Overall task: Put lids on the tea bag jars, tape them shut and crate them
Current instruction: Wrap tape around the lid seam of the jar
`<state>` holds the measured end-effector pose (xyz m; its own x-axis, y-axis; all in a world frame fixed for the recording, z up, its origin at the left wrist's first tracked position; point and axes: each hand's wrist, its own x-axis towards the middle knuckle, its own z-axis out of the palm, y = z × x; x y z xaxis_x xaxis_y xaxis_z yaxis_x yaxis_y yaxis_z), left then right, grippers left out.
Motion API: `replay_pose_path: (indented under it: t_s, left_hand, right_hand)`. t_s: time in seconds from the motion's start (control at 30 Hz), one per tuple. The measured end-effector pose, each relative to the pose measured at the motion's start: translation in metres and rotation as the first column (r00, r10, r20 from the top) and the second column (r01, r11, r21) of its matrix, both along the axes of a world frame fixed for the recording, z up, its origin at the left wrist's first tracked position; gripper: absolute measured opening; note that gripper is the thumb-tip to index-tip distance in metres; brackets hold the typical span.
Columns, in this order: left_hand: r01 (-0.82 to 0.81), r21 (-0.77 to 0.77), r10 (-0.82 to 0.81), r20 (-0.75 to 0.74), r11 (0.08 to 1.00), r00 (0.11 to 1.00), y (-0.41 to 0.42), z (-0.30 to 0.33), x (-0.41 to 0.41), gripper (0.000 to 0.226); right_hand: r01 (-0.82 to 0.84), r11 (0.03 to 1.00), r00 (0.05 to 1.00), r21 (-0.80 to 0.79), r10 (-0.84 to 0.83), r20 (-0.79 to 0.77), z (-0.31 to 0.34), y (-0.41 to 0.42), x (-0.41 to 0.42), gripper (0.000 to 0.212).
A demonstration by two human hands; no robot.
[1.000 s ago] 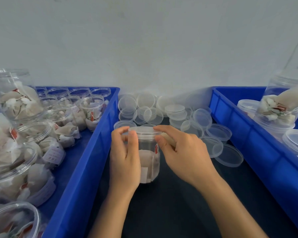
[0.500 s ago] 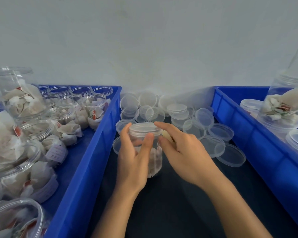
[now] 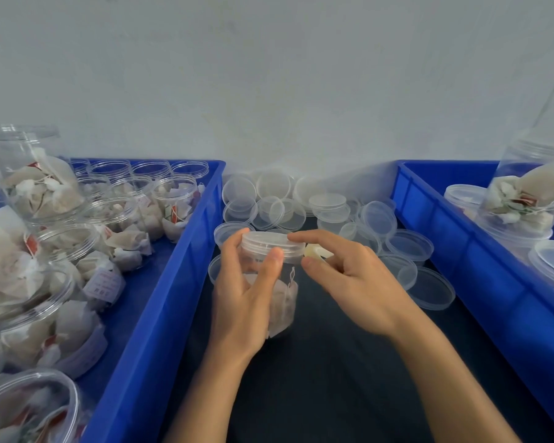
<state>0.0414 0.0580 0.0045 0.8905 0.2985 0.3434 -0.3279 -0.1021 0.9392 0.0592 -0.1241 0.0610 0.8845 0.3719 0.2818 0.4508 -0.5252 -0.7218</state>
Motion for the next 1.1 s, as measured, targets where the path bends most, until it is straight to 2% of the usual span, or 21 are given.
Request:
replay_pose_path:
  t_s: [0.1, 0.2, 0.3, 0.7, 0.87, 1.0, 1.1]
  left_hand:
    - [0.022, -0.013, -0.022, 0.002, 1.0, 1.0, 0.001, 0.003, -0.002, 0.053]
    - [0.035, -0.024, -0.035, 0.005, 0.999, 0.999, 0.002, 0.004, -0.002, 0.051]
    - [0.05, -0.021, -0.05, 0.021, 0.999, 0.999, 0.003, 0.005, -0.002, 0.04]
    - [0.114, -0.013, -0.114, -0.02, 0.993, 0.993, 0.01, 0.002, 0.0, 0.055]
    - [0.127, -0.038, -0.129, -0.036, 0.991, 0.991, 0.01, 0.001, -0.001, 0.057]
    - [0.039, 0.06, -0.038, -0.018, 0.997, 0.999, 0.006, 0.002, -0.006, 0.048]
    - [-0.16, 0.197, 0.16, 0.017, 0.967, 0.987, 0.003, 0.005, -0.008, 0.046]
  right_hand:
    - [0.017, 0.999, 1.0, -0.032, -0.016, 0.021, 0.001, -0.001, 0.0, 0.03]
    - [0.032, 0.999, 0.999, -0.036, -0.031, 0.041, 0.002, -0.002, -0.001, 0.027]
    - [0.029, 1.0, 0.999, -0.012, -0.028, 0.032, 0.002, -0.002, -0.001, 0.027]
    - [0.01, 0.998, 0.996, 0.063, -0.005, -0.086, 0.004, -0.007, 0.001, 0.027]
    - [0.027, 0.999, 0.994, 0.041, -0.023, -0.108, 0.003, -0.005, 0.0, 0.041]
    - [0.066, 0.998, 0.996, 0.011, -0.065, -0.064, 0.003, -0.005, 0.0, 0.028]
    - [0.106, 0.994, 0.994, -0.015, -0.106, -0.021, 0.003, -0.002, -0.001, 0.029]
